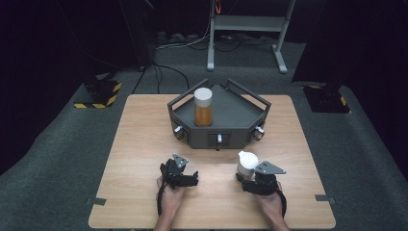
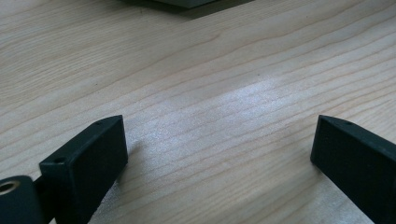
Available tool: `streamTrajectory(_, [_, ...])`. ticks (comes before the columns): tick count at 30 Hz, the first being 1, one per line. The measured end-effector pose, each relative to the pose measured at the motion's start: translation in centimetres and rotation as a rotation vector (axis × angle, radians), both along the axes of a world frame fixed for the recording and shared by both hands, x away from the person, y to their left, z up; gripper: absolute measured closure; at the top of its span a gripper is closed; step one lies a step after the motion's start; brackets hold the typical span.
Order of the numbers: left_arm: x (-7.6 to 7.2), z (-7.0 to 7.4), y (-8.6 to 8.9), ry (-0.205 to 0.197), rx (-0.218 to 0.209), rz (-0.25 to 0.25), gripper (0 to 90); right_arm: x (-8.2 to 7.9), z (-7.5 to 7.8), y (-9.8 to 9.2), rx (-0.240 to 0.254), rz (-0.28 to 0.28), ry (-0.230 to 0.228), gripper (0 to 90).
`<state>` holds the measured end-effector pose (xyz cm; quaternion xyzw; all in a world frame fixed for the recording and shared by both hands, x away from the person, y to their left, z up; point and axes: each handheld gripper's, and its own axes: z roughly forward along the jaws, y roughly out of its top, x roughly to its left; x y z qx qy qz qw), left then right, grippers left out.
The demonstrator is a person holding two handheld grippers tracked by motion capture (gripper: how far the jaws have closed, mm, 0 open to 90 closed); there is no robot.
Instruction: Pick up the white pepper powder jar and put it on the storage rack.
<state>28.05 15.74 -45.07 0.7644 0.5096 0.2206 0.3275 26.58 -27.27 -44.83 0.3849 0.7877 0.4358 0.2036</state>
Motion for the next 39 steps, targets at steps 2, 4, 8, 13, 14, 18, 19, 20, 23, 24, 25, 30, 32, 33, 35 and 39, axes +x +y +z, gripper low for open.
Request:
streamTrajectory(2, [0.0, 0.0, -0.02, 0.0, 0.0, 0.0, 3.9, -0.06, -0.01, 0.07, -0.002, -0.001, -0.004, 29.9])
streamTrajectory(4, [0.0, 0.0, -0.03, 0.0, 0.0, -0.001, 3.9, -0.18, -0.04, 0.14, -0.007, -0.001, -0.012, 30.2])
streamTrajectory(8, [-0.02, -0.01, -0.08, -0.001, -0.001, 0.0, 4.0, -0.33, -0.06, 0.26, -0.013, -0.004, -0.02, 30.5])
streamTrajectory(13, [-0.14, -0.03, -0.19, -0.003, -0.003, 0.0, 5.5, -0.43, -0.06, 0.34, -0.019, -0.004, -0.026, 30.6])
streamTrajectory(14, [-0.14, -0.03, -0.2, -0.004, -0.003, 0.001, 5.5, -0.43, -0.04, 0.34, -0.019, -0.004, -0.025, 30.6])
streamTrajectory(18, [-0.16, -0.04, -0.23, -0.004, -0.003, 0.001, 5.5, -0.5, -0.08, 0.4, -0.02, -0.006, -0.028, 30.6])
streamTrajectory(19, [-0.15, -0.02, -0.23, -0.003, -0.002, 0.001, 5.4, -0.51, -0.07, 0.42, -0.02, -0.006, -0.028, 30.6])
streamTrajectory(20, [-0.16, -0.04, -0.23, -0.004, -0.003, 0.001, 5.4, -0.5, -0.05, 0.44, -0.02, -0.006, -0.028, 30.6])
streamTrajectory(23, [-0.15, -0.03, -0.24, -0.003, -0.002, 0.0, 5.4, -0.47, 0.01, 0.45, -0.02, -0.006, -0.025, 30.6])
streamTrajectory(24, [-0.17, -0.05, -0.25, -0.004, -0.003, 0.002, 5.4, -0.47, 0.02, 0.46, -0.019, -0.007, -0.024, 30.7])
streamTrajectory(25, [-0.16, -0.03, -0.25, -0.004, -0.003, 0.001, 5.4, -0.48, 0.02, 0.47, -0.019, -0.008, -0.024, 30.6])
streamTrajectory(30, [-0.17, -0.04, -0.27, -0.004, -0.003, 0.002, 5.4, -0.51, 0.01, 0.56, -0.019, -0.004, -0.025, 30.7])
streamTrajectory(32, [-0.17, -0.04, -0.27, -0.004, -0.003, 0.002, 5.4, -0.42, 0.05, 0.53, -0.018, -0.002, -0.024, 30.7])
streamTrajectory(33, [-0.18, -0.04, -0.28, -0.004, -0.003, 0.002, 5.4, -0.4, 0.08, 0.52, -0.017, -0.002, -0.022, 30.7])
streamTrajectory(35, [-0.18, -0.04, -0.28, -0.004, -0.003, 0.002, 5.4, -0.37, 0.13, 0.46, -0.016, -0.003, -0.019, 30.7])
streamTrajectory(39, [-0.17, -0.04, -0.28, -0.004, -0.003, 0.002, 5.3, -0.31, 0.4, 0.27, -0.013, -0.003, -0.013, 30.7])
